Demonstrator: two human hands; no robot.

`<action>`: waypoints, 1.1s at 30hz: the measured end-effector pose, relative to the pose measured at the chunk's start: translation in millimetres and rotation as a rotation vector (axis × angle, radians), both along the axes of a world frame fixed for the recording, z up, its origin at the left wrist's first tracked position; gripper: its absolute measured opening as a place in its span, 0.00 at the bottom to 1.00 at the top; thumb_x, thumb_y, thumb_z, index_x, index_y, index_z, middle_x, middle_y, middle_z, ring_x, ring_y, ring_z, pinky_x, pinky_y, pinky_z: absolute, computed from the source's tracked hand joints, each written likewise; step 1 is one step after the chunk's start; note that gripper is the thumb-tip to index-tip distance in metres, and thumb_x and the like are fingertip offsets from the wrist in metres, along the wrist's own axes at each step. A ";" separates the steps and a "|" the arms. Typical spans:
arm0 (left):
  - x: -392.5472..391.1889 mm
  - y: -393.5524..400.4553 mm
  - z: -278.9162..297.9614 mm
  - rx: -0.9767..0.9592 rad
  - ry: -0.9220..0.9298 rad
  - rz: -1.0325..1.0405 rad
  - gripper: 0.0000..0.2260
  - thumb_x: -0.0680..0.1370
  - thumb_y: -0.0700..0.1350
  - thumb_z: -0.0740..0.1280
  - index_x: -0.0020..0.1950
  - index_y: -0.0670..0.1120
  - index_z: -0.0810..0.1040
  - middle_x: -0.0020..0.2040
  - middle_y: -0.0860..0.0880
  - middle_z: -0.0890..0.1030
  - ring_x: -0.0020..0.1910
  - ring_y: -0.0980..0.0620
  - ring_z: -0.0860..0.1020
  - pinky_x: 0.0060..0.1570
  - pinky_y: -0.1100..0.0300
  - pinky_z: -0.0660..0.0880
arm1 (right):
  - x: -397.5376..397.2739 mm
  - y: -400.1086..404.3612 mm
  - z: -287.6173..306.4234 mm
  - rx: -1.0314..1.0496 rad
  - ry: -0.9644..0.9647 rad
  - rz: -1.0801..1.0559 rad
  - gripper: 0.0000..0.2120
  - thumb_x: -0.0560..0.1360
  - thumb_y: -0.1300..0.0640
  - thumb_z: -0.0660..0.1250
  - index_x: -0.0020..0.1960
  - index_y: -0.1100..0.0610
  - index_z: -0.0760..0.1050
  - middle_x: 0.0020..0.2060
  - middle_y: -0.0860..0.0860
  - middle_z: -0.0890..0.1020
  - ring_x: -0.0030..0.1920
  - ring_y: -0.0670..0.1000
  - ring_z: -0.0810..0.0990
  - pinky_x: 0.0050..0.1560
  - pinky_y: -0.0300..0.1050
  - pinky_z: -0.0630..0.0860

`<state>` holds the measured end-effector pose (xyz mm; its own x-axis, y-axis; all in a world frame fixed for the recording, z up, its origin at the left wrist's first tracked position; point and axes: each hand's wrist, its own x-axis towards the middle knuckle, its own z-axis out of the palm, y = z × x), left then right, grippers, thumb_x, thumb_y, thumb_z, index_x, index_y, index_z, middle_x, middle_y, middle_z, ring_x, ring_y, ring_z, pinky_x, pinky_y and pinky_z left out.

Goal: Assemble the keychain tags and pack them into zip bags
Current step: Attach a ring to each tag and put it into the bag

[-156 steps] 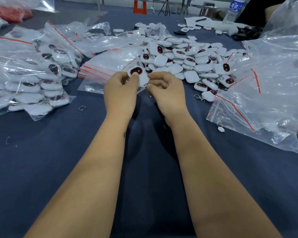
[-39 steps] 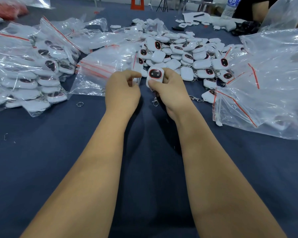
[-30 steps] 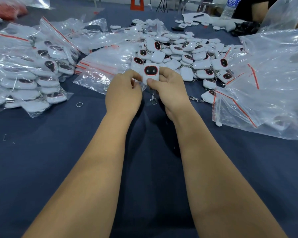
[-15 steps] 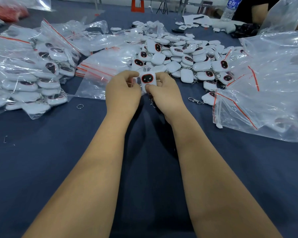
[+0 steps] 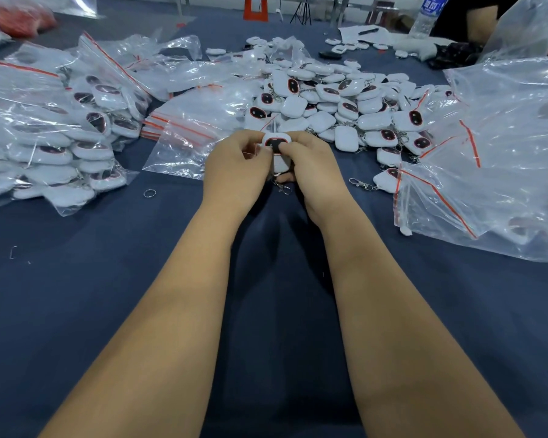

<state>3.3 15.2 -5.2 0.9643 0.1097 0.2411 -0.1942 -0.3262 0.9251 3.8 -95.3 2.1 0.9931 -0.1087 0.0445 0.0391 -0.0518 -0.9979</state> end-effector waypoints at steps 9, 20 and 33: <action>-2.5 0.2 3.1 0.004 0.014 -0.025 0.09 0.78 0.44 0.65 0.54 0.48 0.83 0.44 0.49 0.84 0.42 0.52 0.79 0.49 0.51 0.77 | 0.3 -0.9 -0.7 -0.120 0.023 -0.001 0.11 0.81 0.62 0.58 0.59 0.59 0.76 0.52 0.60 0.82 0.43 0.55 0.79 0.49 0.54 0.77; 0.0 -1.5 1.1 0.018 0.036 -0.011 0.07 0.77 0.46 0.66 0.49 0.44 0.81 0.36 0.53 0.78 0.37 0.51 0.74 0.41 0.56 0.72 | -0.1 0.8 0.8 -0.136 0.032 -0.007 0.13 0.81 0.65 0.56 0.60 0.60 0.76 0.55 0.64 0.80 0.44 0.54 0.77 0.43 0.46 0.75; -0.4 -0.1 1.7 -0.032 0.044 -0.019 0.08 0.76 0.47 0.66 0.37 0.50 0.73 0.32 0.52 0.76 0.35 0.49 0.72 0.39 0.52 0.70 | -1.6 -0.9 -0.6 -0.045 -0.038 0.038 0.12 0.79 0.65 0.59 0.50 0.53 0.78 0.39 0.52 0.80 0.36 0.46 0.78 0.37 0.39 0.74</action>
